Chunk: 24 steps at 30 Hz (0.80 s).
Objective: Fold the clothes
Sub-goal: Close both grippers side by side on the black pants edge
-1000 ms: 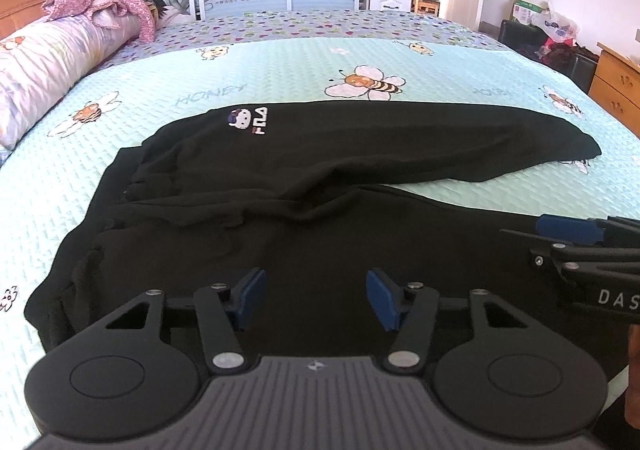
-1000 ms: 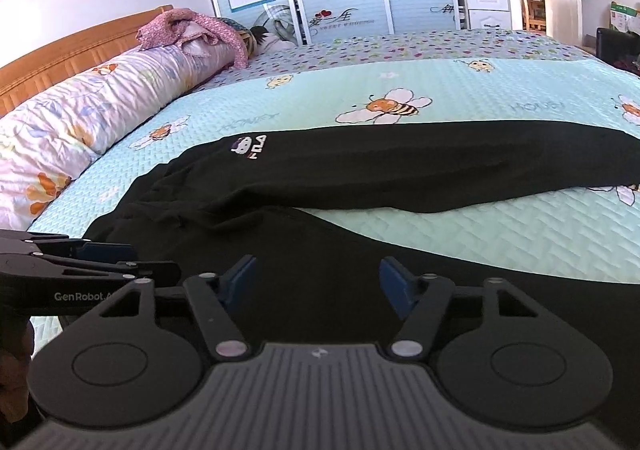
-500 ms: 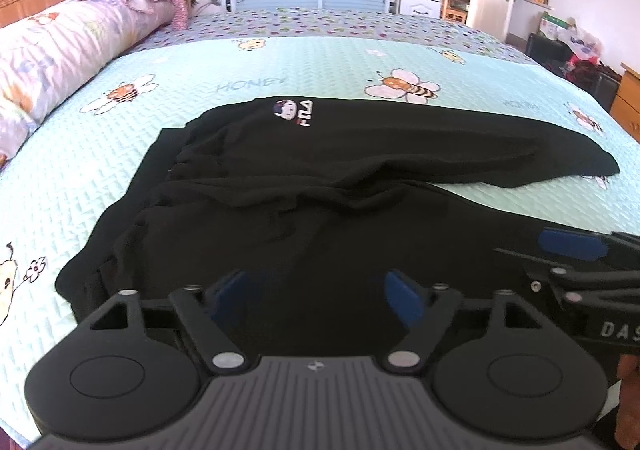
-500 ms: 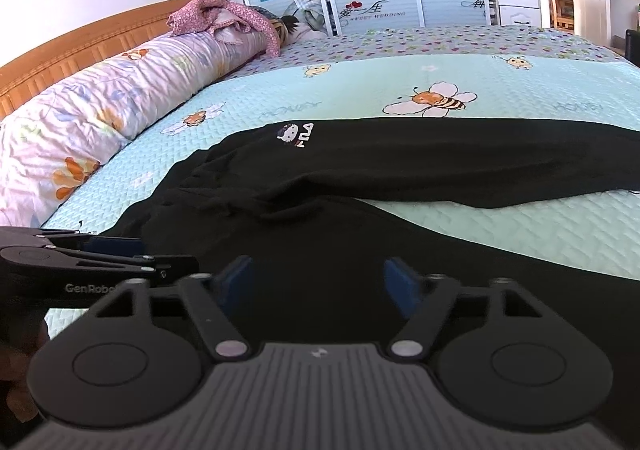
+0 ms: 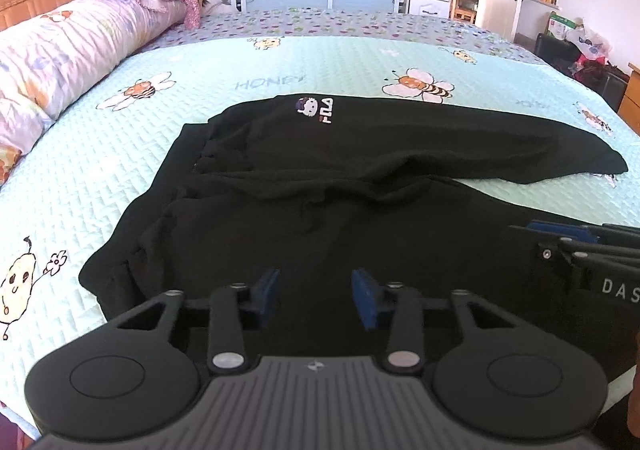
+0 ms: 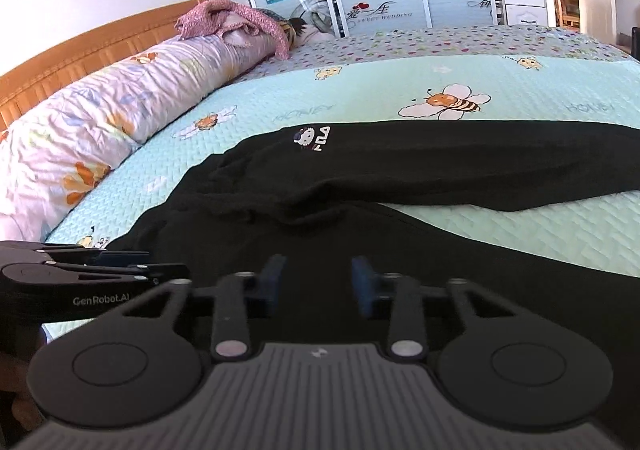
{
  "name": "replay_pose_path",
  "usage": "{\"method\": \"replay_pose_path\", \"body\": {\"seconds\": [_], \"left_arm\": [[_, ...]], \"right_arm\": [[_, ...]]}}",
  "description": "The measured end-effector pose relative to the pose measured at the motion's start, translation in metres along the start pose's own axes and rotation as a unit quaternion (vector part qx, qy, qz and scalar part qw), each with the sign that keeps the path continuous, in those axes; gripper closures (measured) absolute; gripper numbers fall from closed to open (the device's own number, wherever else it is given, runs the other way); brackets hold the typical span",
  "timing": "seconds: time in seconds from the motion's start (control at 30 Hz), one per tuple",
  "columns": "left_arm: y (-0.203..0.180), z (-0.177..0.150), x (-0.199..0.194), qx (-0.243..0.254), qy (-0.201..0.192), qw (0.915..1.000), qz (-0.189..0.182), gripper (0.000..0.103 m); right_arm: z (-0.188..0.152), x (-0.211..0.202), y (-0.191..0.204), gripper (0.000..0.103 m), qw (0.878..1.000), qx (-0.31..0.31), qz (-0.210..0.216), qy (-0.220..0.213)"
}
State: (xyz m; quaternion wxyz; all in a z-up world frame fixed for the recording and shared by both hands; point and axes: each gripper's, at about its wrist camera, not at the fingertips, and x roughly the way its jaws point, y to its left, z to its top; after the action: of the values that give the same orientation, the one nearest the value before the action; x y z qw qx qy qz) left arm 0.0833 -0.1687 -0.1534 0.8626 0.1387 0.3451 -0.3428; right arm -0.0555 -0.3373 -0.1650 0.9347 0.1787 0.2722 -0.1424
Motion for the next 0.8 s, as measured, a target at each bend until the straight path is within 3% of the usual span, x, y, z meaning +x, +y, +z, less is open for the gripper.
{"method": "replay_pose_path", "body": {"seconds": [0.17,0.43,0.53,0.6,0.63,0.67,0.73,0.8], "left_arm": [[0.0015,0.0005,0.0012,-0.001,0.000,1.0000,-0.001,0.062],[0.0028,-0.0016,-0.0002,0.003,0.001,1.0000,0.000,0.078],[0.0026,-0.0018,0.0003,0.001,0.002,1.0000,0.002,0.078],[0.0043,-0.0016,0.0018,-0.008,0.009,0.9999,0.004,0.059],[0.0053,-0.0016,0.0022,-0.012,0.010,0.9999,0.004,0.031],[0.0063,-0.0019,0.0019,-0.017,0.009,0.9998,0.004,0.017],[0.0075,-0.0020,0.0002,-0.021,0.005,0.9998,0.006,0.017],[0.0087,-0.0016,0.0007,-0.020,0.008,0.9997,0.009,0.017]], "right_arm": [[-0.0008,0.0015,0.0009,0.069,1.000,0.004,-0.003,0.003],[-0.0013,0.0029,0.0076,0.071,1.000,-0.001,0.003,0.006],[-0.0019,0.0024,0.0083,0.071,1.000,-0.001,0.005,0.006],[-0.0017,0.0016,0.0081,0.068,1.000,0.003,0.007,0.006],[-0.0014,0.0013,0.0076,0.056,1.000,0.006,0.008,0.007],[-0.0014,0.0014,0.0079,0.035,1.000,0.008,0.008,0.006],[-0.0018,-0.0001,0.0086,0.018,1.000,0.011,0.001,-0.001],[-0.0019,-0.0012,0.0096,0.017,1.000,0.012,-0.005,-0.006]]}}
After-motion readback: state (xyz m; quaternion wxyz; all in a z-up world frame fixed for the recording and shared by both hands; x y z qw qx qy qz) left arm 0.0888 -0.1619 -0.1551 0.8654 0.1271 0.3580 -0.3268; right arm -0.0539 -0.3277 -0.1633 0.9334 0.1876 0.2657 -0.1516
